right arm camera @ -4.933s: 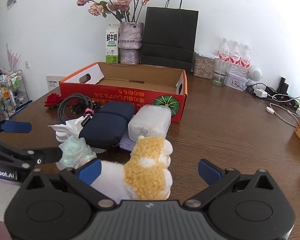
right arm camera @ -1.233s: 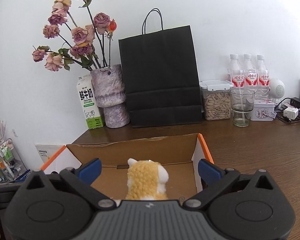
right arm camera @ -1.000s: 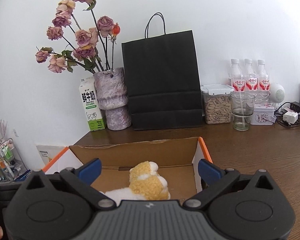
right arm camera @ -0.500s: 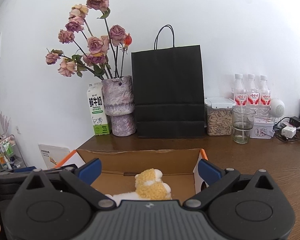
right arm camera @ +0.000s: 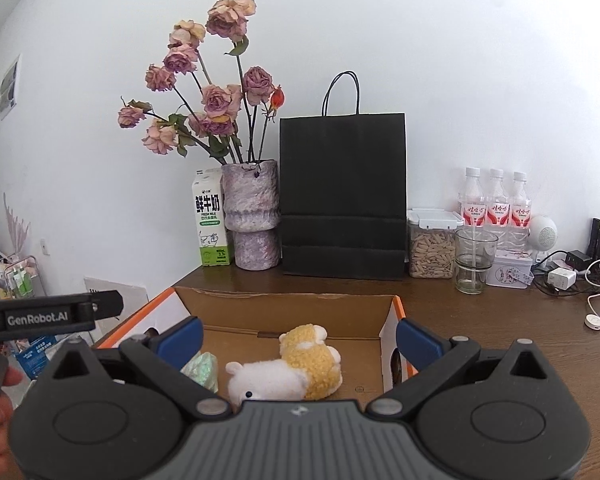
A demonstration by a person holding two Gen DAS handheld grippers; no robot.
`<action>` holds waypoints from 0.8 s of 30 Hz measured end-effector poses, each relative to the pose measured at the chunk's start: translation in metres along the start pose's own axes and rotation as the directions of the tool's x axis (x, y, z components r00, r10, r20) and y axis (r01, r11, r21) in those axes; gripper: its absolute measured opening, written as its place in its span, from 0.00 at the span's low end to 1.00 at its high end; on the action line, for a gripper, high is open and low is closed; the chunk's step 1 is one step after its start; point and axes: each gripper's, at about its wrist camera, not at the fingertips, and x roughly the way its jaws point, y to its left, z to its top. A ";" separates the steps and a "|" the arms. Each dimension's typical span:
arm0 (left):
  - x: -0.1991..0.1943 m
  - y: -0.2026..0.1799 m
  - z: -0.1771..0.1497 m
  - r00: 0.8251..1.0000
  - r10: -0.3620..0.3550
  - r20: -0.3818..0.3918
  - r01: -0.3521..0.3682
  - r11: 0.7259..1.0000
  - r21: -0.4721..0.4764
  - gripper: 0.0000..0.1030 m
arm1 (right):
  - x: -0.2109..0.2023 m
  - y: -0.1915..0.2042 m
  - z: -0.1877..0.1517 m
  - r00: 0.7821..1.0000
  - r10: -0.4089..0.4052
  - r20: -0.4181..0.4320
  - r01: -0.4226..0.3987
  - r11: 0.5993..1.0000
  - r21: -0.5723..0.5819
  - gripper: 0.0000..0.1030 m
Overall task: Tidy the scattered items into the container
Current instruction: 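Withdraw both grippers from the box back toward the table items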
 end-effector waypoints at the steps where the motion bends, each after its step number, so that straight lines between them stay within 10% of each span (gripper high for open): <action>1: -0.004 0.003 -0.001 1.000 0.002 0.000 -0.002 1.000 -0.001 1.00 | -0.004 0.000 -0.002 1.000 -0.001 0.000 0.001 1.000 -0.002 1.00; 24: -0.055 0.074 -0.069 0.991 0.115 -0.064 -0.115 0.993 0.000 1.00 | -0.071 -0.017 -0.081 0.990 -0.096 -0.104 0.090 0.994 -0.064 1.00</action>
